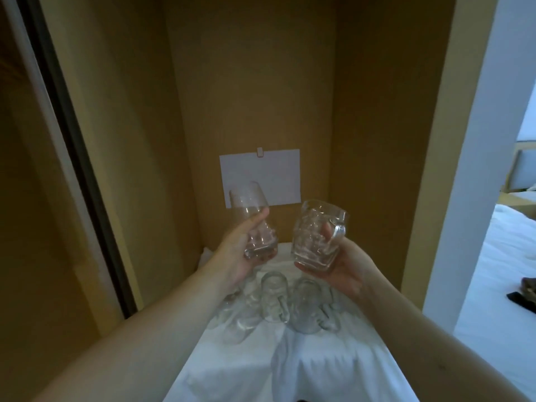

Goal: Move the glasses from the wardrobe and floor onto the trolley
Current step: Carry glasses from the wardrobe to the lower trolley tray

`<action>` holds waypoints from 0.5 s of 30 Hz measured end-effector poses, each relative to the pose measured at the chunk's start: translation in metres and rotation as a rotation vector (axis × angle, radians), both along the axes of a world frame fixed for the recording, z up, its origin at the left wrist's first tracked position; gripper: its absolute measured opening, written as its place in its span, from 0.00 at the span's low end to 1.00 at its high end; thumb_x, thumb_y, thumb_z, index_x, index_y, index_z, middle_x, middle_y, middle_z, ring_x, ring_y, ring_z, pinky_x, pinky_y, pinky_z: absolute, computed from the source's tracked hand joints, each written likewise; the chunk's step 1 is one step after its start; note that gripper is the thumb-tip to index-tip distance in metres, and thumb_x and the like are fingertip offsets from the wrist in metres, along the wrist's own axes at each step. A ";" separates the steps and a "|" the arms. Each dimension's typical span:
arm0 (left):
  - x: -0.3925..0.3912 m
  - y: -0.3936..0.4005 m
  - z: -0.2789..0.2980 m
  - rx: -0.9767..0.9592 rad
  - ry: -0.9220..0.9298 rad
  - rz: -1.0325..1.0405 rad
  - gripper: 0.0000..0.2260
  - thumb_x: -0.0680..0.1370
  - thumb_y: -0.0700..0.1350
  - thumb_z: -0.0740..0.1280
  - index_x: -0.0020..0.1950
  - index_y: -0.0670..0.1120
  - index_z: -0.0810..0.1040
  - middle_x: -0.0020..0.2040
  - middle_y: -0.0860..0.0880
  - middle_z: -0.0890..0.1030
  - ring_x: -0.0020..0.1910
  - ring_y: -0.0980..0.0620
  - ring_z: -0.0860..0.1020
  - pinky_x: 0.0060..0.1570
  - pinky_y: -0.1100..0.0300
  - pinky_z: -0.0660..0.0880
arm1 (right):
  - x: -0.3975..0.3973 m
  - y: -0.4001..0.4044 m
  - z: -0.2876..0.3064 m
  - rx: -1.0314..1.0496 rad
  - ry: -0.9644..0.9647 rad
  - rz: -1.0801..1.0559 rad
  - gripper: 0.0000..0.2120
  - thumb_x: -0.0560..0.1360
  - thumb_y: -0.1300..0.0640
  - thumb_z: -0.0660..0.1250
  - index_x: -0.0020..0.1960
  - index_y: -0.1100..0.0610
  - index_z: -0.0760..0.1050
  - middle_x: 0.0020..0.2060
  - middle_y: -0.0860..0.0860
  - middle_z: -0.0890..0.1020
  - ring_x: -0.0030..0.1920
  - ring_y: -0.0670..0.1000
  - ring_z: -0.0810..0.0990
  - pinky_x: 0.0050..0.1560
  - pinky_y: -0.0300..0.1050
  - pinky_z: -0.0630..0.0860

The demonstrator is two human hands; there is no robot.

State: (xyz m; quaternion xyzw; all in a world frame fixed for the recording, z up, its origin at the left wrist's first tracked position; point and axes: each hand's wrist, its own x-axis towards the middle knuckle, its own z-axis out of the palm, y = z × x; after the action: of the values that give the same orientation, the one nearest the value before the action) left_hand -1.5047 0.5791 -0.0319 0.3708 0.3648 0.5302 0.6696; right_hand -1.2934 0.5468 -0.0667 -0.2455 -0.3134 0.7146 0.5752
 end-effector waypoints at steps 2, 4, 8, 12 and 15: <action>-0.004 -0.001 0.002 0.026 0.055 -0.050 0.31 0.62 0.51 0.83 0.61 0.46 0.79 0.45 0.44 0.86 0.40 0.44 0.84 0.47 0.45 0.81 | -0.005 -0.007 0.000 0.032 0.006 -0.041 0.16 0.75 0.53 0.71 0.58 0.61 0.84 0.61 0.62 0.82 0.57 0.62 0.84 0.60 0.66 0.78; -0.009 -0.001 0.003 0.031 0.100 -0.097 0.30 0.63 0.50 0.82 0.61 0.46 0.78 0.45 0.44 0.86 0.38 0.45 0.84 0.44 0.47 0.82 | -0.014 -0.016 0.003 0.081 -0.033 -0.093 0.19 0.74 0.55 0.73 0.62 0.62 0.82 0.60 0.62 0.83 0.57 0.62 0.84 0.56 0.64 0.80; -0.024 0.001 -0.003 0.059 0.121 -0.198 0.35 0.62 0.49 0.83 0.67 0.44 0.76 0.49 0.43 0.83 0.39 0.45 0.83 0.41 0.49 0.81 | -0.032 -0.034 -0.001 0.140 -0.107 -0.217 0.20 0.74 0.55 0.72 0.63 0.61 0.81 0.60 0.62 0.82 0.57 0.62 0.84 0.56 0.64 0.81; -0.022 -0.003 -0.021 0.033 0.130 -0.368 0.37 0.61 0.51 0.82 0.67 0.45 0.76 0.48 0.45 0.84 0.38 0.47 0.83 0.44 0.47 0.81 | -0.041 -0.070 -0.010 0.159 -0.149 -0.296 0.20 0.72 0.51 0.75 0.61 0.58 0.83 0.60 0.59 0.83 0.58 0.60 0.83 0.58 0.64 0.80; -0.006 -0.012 -0.031 0.039 0.134 -0.485 0.35 0.60 0.51 0.82 0.64 0.47 0.77 0.44 0.46 0.86 0.39 0.46 0.84 0.43 0.47 0.82 | -0.036 -0.107 -0.017 0.103 -0.175 -0.421 0.27 0.64 0.48 0.82 0.61 0.57 0.84 0.60 0.59 0.83 0.58 0.59 0.84 0.55 0.61 0.81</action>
State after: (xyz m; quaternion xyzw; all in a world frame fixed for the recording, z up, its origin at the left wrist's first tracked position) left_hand -1.5106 0.5672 -0.0626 0.4947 0.2985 0.3350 0.7442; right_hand -1.3292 0.4395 -0.0833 -0.3368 -0.3401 0.5379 0.6939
